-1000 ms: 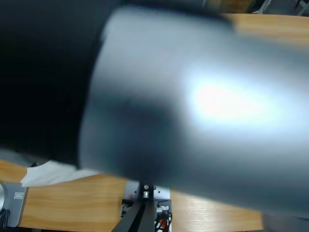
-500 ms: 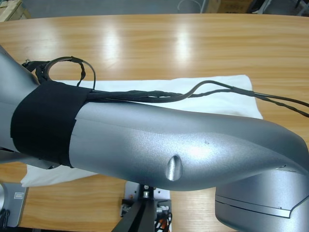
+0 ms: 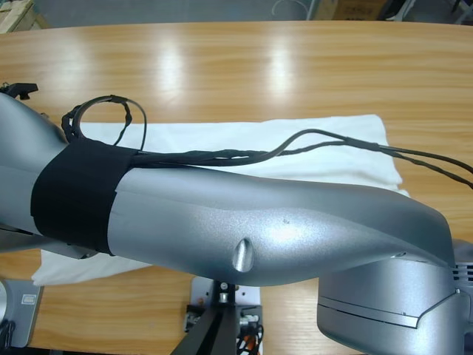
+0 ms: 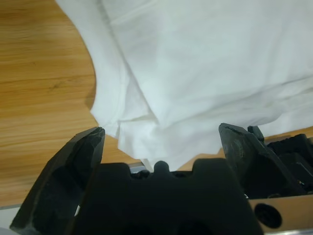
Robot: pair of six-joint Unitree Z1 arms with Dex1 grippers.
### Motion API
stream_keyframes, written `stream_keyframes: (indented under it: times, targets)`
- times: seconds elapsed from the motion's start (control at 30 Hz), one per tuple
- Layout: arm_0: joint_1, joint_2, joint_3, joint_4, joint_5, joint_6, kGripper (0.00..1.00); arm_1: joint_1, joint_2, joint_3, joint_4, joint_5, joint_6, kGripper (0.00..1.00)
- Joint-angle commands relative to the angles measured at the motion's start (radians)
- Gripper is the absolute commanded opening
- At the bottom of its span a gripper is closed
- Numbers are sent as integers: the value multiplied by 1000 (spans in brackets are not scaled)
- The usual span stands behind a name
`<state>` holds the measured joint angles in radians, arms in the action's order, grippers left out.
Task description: Fold clothes
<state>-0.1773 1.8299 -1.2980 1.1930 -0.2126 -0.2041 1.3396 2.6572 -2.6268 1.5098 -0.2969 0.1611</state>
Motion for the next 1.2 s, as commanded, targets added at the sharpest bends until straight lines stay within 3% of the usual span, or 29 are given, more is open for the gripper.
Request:
stream_keyframes:
  times: [0.03, 0.8, 1.2]
  targets:
    - [15, 44, 17, -10, 10, -7, 913, -27, 52, -142, 98, -28, -39, 987]
    - [7, 68, 17, -12, 7, -6, 913, -120, 21, -248, 99, -44, -108, 987]
    - [7, 77, 15, -12, 7, -6, 913, -292, -23, -261, 99, -44, -160, 987]
